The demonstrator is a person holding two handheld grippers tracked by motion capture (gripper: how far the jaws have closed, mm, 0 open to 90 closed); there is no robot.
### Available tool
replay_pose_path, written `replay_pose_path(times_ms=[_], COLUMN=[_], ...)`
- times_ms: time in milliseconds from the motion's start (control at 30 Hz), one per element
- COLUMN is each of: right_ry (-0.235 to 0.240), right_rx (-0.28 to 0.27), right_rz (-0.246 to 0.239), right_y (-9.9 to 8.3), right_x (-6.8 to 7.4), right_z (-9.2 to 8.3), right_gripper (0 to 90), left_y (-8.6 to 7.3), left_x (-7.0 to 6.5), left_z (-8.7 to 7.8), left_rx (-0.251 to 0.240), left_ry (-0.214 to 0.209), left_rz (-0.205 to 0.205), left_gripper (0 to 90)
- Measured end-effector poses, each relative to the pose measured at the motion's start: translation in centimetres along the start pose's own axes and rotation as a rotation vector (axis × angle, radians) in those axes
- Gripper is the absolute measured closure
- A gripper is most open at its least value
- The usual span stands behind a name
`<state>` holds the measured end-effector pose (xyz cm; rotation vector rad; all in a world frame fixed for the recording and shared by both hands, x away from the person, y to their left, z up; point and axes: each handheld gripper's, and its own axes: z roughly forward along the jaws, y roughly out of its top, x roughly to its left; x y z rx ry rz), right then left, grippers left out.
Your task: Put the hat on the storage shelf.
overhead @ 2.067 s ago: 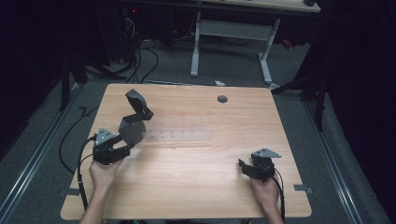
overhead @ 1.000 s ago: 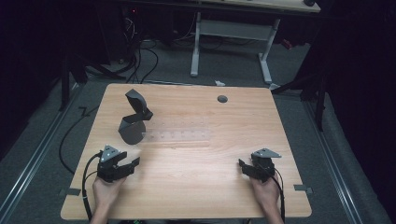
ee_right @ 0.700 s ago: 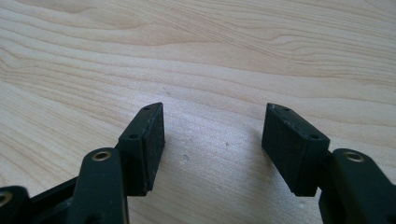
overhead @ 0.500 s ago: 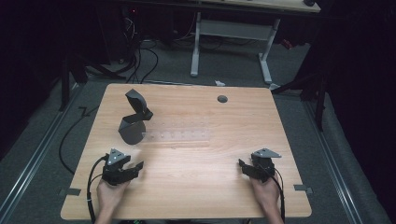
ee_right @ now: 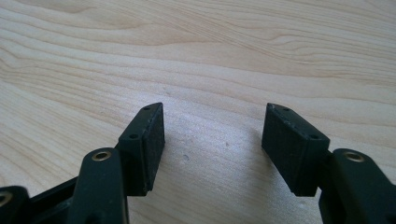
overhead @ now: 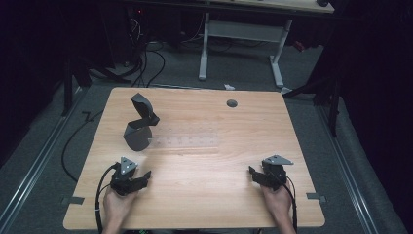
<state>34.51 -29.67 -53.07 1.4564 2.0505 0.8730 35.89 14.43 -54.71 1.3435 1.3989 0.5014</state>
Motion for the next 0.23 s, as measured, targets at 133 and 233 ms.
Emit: replay_pose_path(times_ms=[133,233], right_ry=[0.0,0.0], right_rx=[0.0,0.0], right_rz=[0.0,0.001], right_y=[0.0,0.0], right_x=[0.01,0.01], right_z=[0.0,0.0], right_gripper=[39.6,39.6], left_y=[-0.02,-0.01], left_x=[-0.03,-0.03], left_z=[0.0,0.0], left_rx=[0.0,0.001], left_ry=[0.003,0.003], left_rz=[-0.004,-0.005], left_gripper=[34.7,33.9])
